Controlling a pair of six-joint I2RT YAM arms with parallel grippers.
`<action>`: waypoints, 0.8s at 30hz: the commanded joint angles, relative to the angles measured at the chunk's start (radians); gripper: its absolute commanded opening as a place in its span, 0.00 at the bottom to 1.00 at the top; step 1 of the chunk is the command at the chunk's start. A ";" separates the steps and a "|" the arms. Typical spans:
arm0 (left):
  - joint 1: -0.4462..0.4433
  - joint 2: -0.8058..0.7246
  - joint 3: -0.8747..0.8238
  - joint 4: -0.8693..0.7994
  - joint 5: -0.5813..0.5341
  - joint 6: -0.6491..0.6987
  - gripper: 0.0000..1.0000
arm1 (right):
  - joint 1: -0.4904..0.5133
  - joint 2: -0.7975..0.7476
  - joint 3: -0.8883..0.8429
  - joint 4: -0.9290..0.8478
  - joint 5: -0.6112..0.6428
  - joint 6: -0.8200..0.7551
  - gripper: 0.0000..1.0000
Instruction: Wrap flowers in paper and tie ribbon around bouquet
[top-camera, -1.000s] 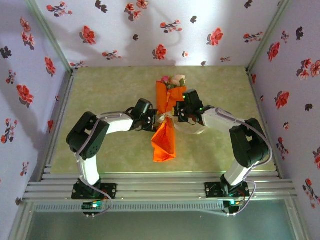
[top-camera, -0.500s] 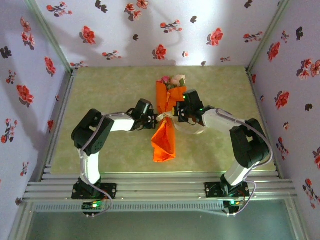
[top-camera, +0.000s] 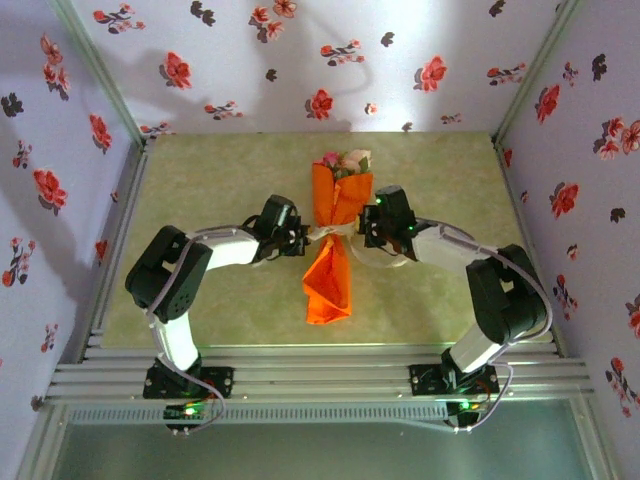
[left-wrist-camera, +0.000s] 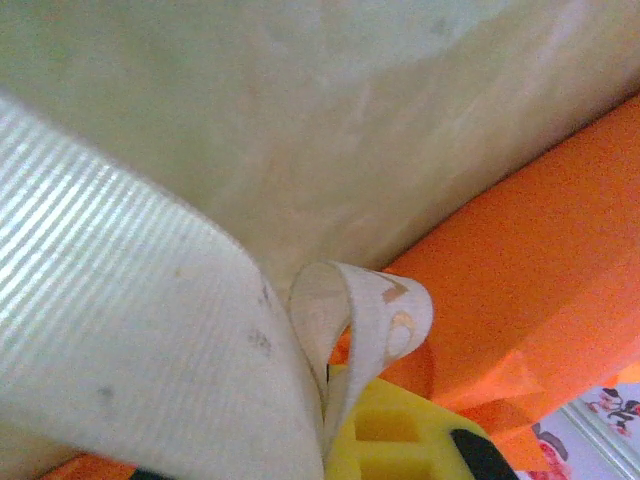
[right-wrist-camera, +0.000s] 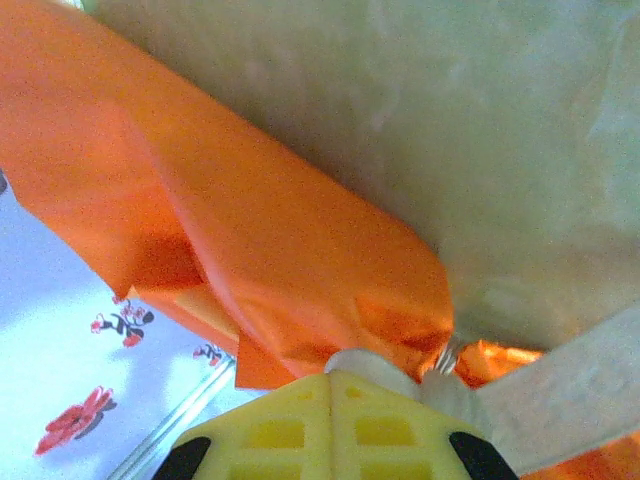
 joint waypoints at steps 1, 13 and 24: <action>0.012 -0.028 0.004 -0.070 0.029 0.050 0.00 | -0.024 -0.036 -0.041 0.066 0.065 0.010 0.00; 0.015 -0.024 0.038 -0.152 0.060 0.119 0.00 | -0.076 -0.049 -0.166 0.199 0.106 0.053 0.00; 0.025 -0.028 0.051 -0.168 0.060 0.143 0.00 | -0.129 -0.057 -0.227 0.240 0.144 0.031 0.00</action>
